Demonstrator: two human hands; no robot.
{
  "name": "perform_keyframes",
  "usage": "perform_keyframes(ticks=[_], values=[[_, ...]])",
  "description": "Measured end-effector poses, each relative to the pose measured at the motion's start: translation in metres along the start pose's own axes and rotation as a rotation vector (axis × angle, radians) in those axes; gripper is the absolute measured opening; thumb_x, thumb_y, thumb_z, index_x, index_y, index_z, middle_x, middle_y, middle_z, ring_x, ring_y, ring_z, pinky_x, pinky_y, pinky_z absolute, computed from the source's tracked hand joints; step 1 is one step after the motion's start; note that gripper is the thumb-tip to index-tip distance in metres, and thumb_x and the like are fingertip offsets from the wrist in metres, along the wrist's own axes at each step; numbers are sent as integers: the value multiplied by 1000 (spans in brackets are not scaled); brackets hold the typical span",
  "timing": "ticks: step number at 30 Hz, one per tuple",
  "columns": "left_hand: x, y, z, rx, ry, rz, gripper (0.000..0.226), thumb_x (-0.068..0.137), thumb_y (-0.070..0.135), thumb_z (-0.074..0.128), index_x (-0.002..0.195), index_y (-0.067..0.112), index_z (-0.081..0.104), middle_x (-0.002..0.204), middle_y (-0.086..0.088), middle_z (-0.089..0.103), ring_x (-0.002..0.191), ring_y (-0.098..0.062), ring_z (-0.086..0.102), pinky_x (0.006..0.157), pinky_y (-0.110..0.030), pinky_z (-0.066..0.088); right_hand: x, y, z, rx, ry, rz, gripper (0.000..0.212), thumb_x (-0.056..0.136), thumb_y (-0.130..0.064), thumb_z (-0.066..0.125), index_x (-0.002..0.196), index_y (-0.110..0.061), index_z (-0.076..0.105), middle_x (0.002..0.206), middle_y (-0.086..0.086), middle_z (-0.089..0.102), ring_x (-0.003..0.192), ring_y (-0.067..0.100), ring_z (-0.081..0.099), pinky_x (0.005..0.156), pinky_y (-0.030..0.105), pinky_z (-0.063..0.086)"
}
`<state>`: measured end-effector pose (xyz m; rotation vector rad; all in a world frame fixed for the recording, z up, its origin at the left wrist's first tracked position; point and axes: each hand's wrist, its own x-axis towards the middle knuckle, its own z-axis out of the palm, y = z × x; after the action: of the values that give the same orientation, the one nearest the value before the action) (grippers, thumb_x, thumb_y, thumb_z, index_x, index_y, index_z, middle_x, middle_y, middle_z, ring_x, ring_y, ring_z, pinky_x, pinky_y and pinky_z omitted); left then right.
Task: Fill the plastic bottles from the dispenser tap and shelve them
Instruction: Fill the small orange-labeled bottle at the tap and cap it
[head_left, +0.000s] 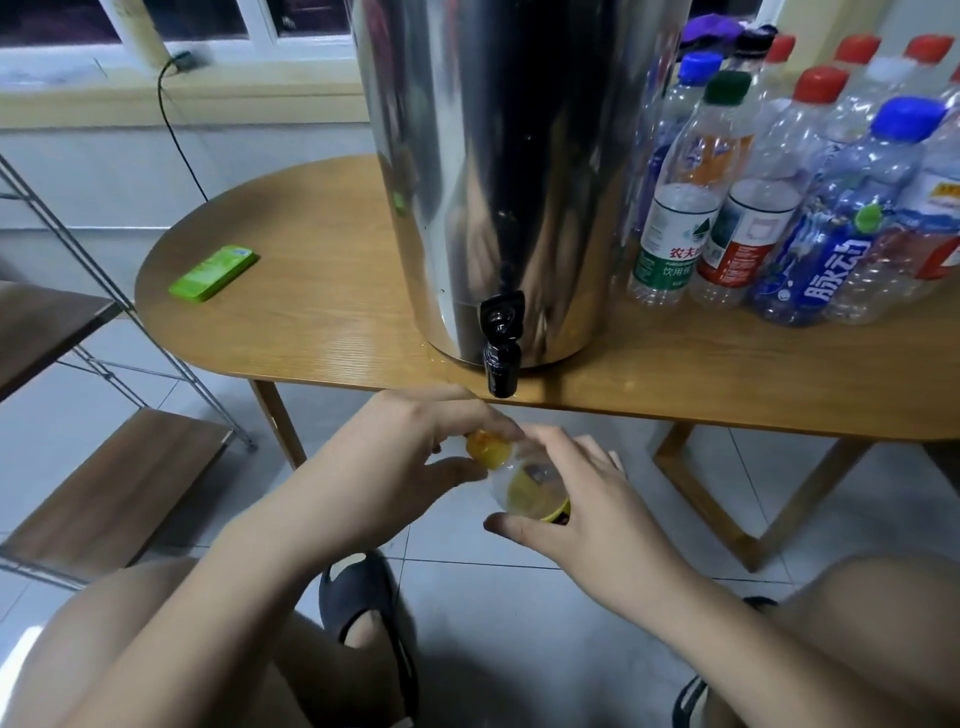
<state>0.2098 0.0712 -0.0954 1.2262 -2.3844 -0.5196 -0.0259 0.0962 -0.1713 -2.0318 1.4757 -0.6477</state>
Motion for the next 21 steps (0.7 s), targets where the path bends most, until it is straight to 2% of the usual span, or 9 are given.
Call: perform_keyframes(ticks=[2, 6, 8, 11, 15, 17, 18, 20, 21], values=[[0, -3, 1, 2, 24, -59, 31, 90, 37, 86, 121, 37, 79, 104, 20, 71, 98, -1, 65, 76, -10, 46, 0, 1, 3, -25, 11, -9, 76, 82, -66, 83, 144, -56, 40, 122, -57, 35, 126, -10, 32, 94, 14, 36], [0, -7, -2, 20, 10, -175, 46, 83, 77, 68, 97, 34, 78, 80, 12, 72, 79, -8, 67, 63, -22, 49, 1, -1, 11, -70, 19, -5, 78, 82, -61, 86, 147, -50, 46, 114, -52, 40, 119, -12, 35, 94, 16, 35], [2, -9, -2, 39, 12, -220, 50, 84, 80, 65, 86, 31, 75, 68, 9, 67, 68, -11, 62, 54, -23, 41, 2, -1, 16, -90, 31, -2, 78, 81, -61, 87, 146, -48, 46, 111, -46, 44, 111, -5, 39, 95, 19, 35], [5, -12, 2, 101, 15, -249, 57, 85, 84, 60, 79, 29, 72, 64, 6, 68, 61, -12, 61, 53, -33, 47, 5, -3, 20, -94, 33, 12, 77, 81, -62, 86, 145, -47, 46, 117, -36, 51, 114, 3, 44, 99, 26, 38], [7, -20, -6, 95, 136, -314, 42, 89, 70, 71, 84, 28, 76, 61, 10, 66, 64, -4, 63, 53, -20, 43, 9, 2, 24, 27, 67, 88, 77, 78, -60, 90, 141, -50, 46, 125, -23, 64, 118, 2, 57, 101, 32, 49], [8, -31, -14, 93, 211, -329, 34, 90, 64, 75, 101, 33, 80, 77, 17, 72, 75, 4, 67, 64, -16, 49, 11, 4, 21, 129, 84, 122, 73, 79, -53, 92, 136, -50, 48, 126, -26, 66, 117, -8, 61, 96, 17, 49], [10, -39, -16, 79, 245, -344, 32, 90, 60, 78, 109, 35, 80, 85, 20, 74, 81, 6, 69, 72, -19, 54, 11, 5, 19, 163, 84, 126, 69, 80, -49, 93, 134, -49, 50, 124, -31, 66, 114, -15, 59, 90, 7, 45], [12, -55, -16, 18, 318, -389, 26, 91, 47, 85, 114, 37, 78, 94, 22, 76, 89, 8, 71, 83, -26, 60, 12, 4, 15, 206, 87, 121, 64, 81, -43, 94, 130, -48, 54, 117, -36, 66, 110, -22, 57, 84, 1, 41], [13, -61, -14, -5, 349, -410, 26, 90, 40, 88, 113, 36, 77, 96, 22, 76, 92, 9, 71, 84, -23, 59, 12, 3, 13, 219, 93, 113, 64, 81, -40, 95, 130, -48, 55, 116, -37, 66, 109, -23, 57, 84, 0, 40]])
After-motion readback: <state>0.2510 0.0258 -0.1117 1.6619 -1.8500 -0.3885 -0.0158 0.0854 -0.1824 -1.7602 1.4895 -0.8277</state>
